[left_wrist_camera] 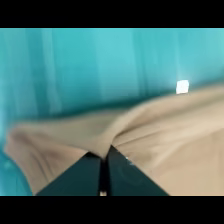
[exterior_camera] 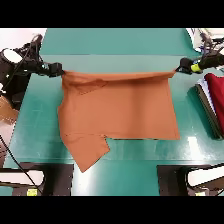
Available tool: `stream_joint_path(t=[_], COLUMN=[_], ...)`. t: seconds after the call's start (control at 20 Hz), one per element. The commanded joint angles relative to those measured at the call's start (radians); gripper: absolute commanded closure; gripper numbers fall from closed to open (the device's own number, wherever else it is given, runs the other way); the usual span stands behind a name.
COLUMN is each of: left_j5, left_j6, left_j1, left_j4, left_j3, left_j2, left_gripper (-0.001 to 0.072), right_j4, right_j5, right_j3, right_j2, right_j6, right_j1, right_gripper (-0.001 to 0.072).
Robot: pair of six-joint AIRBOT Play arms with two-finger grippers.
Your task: Fold the shirts.
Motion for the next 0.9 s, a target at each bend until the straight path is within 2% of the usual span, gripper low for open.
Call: stream_joint_path(t=[0.0,0.25,0.35,0.4,0.45,0.5,0.6,0.7,0.85], left_j5=[-0.084,-0.079,-0.096,-0.106,-0.120,-0.143,-0.219,-0.269,-0.269], left_j6=[0.019,0.014,-0.052,-0.082,-0.103,-0.119,-0.157,-0.158,-0.201], left_j1=[0.008,0.008,0.008,0.008,0.008,0.011,0.031,0.057,0.062], left_j4=[0.027,0.067,0.119,0.142,0.150,0.161,0.186,0.190,0.195], left_j3=[-0.058,-0.148,-0.154,-0.154,-0.154,-0.153,-0.154,-0.218,-0.475], left_j2=[-0.003,-0.003,-0.003,-0.002,-0.002,0.005,0.032,0.100,0.298], left_gripper=[0.0680,0.0679,0.0677,0.0494,0.0221,0.0187,0.0187,0.0187,0.0187], right_j4=[-0.043,-0.037,-0.008,0.001,0.008,0.018,0.011,0.008,0.008], right_j5=[-0.031,-0.109,-0.111,-0.108,-0.105,-0.093,-0.044,0.011,0.008], right_j3=[-0.178,-0.362,-0.386,-0.389,-0.389,-0.387,-0.387,-0.395,-0.454], right_j2=[0.043,0.096,0.109,0.117,0.126,0.141,0.190,0.257,0.375], right_j6=[0.001,0.001,0.001,0.001,0.001,0.001,0.000,-0.011,-0.011], right_j1=[0.035,0.068,0.068,0.067,0.063,0.057,0.042,0.015,-0.031], right_gripper=[0.0696,0.0695,0.0695,0.0656,0.0451,0.0319,0.0321,0.0322,0.0322])
